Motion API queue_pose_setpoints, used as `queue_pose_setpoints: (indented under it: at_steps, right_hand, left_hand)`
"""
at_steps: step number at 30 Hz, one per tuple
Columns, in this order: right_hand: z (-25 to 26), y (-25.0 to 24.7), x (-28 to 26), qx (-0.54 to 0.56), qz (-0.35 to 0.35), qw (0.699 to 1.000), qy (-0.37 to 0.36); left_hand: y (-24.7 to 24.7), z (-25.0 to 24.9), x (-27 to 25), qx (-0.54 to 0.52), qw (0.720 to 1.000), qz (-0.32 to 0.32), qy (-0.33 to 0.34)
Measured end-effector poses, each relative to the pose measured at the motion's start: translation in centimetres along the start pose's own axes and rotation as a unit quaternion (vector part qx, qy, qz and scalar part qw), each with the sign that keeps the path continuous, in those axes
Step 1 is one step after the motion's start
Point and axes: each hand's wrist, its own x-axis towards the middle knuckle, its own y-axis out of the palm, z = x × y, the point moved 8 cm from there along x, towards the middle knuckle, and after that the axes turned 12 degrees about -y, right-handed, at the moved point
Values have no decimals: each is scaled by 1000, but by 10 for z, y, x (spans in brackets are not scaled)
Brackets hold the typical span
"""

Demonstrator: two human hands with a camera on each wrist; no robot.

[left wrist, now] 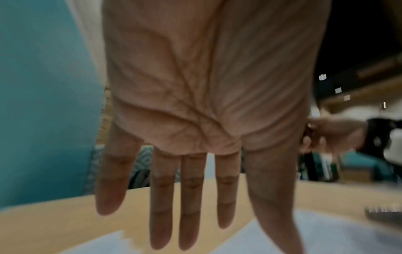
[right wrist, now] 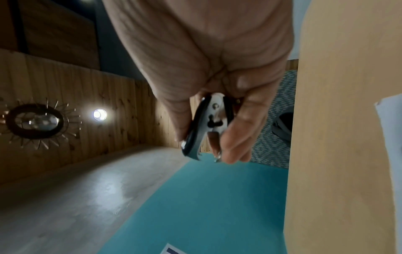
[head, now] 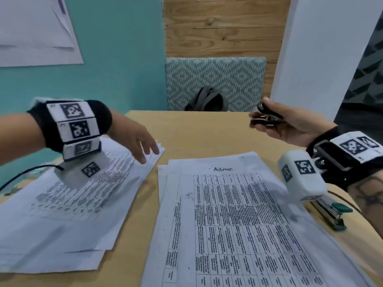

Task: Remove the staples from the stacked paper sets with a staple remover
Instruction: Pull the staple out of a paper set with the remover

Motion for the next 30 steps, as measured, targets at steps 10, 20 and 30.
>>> queue_pose_setpoints:
  at_steps: [10,20,30]
  right_hand:
    - [3,-26,12,43,-9,999,-17]
    - [-1,-37,18,12,-15,1000,-16]
    - [5,-50,15,-5,-61,998,-27]
  left_hand:
    - [-22,-145,89,-25,993,-40,105]
    - [-16,-151,114,-57,993,6,105]
    - [-70,-144,73,-141,970,-83,178]
